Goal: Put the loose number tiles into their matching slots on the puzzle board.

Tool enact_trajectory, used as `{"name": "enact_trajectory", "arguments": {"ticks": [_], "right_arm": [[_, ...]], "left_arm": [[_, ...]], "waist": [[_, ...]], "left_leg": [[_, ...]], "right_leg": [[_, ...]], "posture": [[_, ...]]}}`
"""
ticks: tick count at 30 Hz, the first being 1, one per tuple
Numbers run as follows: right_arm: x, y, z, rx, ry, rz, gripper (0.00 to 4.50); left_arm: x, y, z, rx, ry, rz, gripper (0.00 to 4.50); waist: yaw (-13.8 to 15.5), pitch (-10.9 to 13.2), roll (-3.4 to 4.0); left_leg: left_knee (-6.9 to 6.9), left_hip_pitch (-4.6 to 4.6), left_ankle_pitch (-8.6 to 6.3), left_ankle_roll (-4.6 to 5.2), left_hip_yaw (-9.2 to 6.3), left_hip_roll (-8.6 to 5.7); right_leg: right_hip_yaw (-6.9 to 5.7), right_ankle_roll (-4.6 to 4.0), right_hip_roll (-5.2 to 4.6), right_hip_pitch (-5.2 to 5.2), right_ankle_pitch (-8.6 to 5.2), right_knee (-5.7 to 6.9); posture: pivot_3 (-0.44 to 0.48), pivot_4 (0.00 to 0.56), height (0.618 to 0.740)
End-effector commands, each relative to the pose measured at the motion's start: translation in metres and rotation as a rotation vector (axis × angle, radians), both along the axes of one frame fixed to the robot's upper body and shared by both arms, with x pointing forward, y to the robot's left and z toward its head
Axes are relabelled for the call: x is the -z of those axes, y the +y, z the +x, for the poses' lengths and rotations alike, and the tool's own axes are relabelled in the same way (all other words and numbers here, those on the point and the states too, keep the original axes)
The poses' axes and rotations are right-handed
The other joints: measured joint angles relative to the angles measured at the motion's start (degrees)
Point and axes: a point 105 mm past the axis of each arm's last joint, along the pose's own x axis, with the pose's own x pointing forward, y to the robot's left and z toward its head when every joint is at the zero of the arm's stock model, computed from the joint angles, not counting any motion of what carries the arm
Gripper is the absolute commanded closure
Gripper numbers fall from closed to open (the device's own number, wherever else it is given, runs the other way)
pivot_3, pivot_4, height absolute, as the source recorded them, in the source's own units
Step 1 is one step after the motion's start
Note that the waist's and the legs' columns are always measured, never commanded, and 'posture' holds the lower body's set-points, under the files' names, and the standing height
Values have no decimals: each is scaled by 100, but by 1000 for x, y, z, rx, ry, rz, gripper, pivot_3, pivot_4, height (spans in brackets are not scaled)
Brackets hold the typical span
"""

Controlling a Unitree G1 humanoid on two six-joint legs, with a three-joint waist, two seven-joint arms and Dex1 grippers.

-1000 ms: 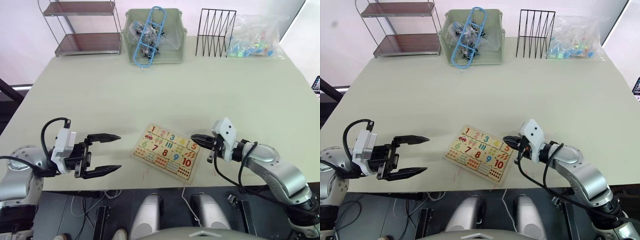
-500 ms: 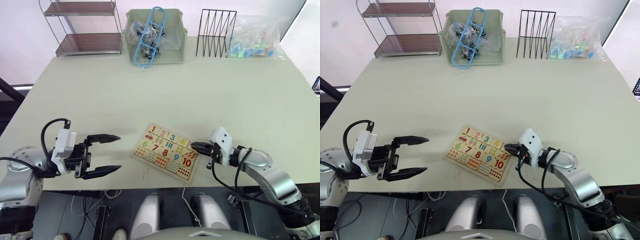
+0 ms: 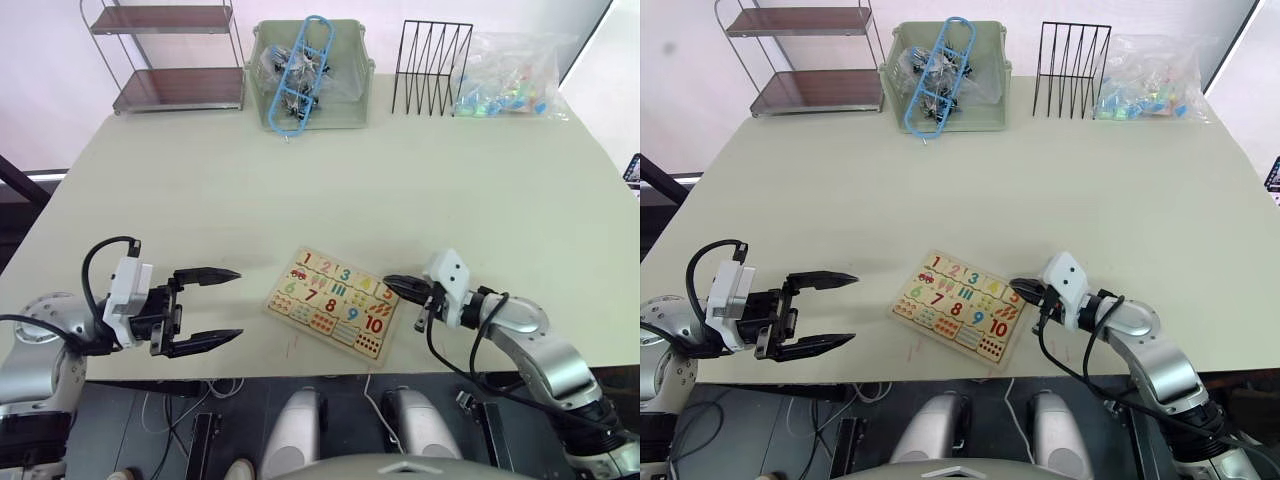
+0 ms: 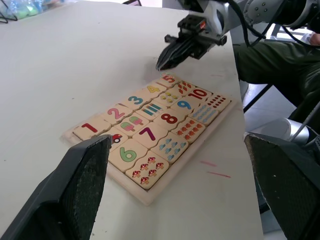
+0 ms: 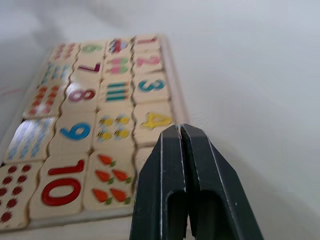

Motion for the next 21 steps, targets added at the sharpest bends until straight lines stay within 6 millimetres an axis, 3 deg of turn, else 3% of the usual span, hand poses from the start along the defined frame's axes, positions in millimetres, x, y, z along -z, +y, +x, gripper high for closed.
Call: {"name": "enact_trajectory", "arguments": {"ticks": [1,11,14,21], "right_arm": [[-16,-13,-1,41,-67,46,4447],[-5,-75,-7,238,-84,32,4447],[3,-100,-16,291,-76,11,3530],[7,-137,-32,367,-58,90,40]], "left_arm": [[-4,6,5,-93,-22,-33,0],[12,26,7,-363,17,-112,0],[17,38,6,-470,25,-127,0],[32,57,0,-683,35,-113,0]], "waist": [[-1,0,0],[0,0,0],[3,-1,-1],[3,-1,-1]], "left_leg": [[0,0,0,0,0,0],[-5,29,0,0,9,1],[-6,29,-1,0,13,1],[-6,40,-1,0,24,3]], "right_leg": [[0,0,0,0,0,0],[12,-1,0,22,-1,2],[16,0,-1,23,-1,1],[26,-5,-2,27,-4,2]], "posture": [[0,150,739],[0,150,739],[0,150,739],[0,150,739]]}}
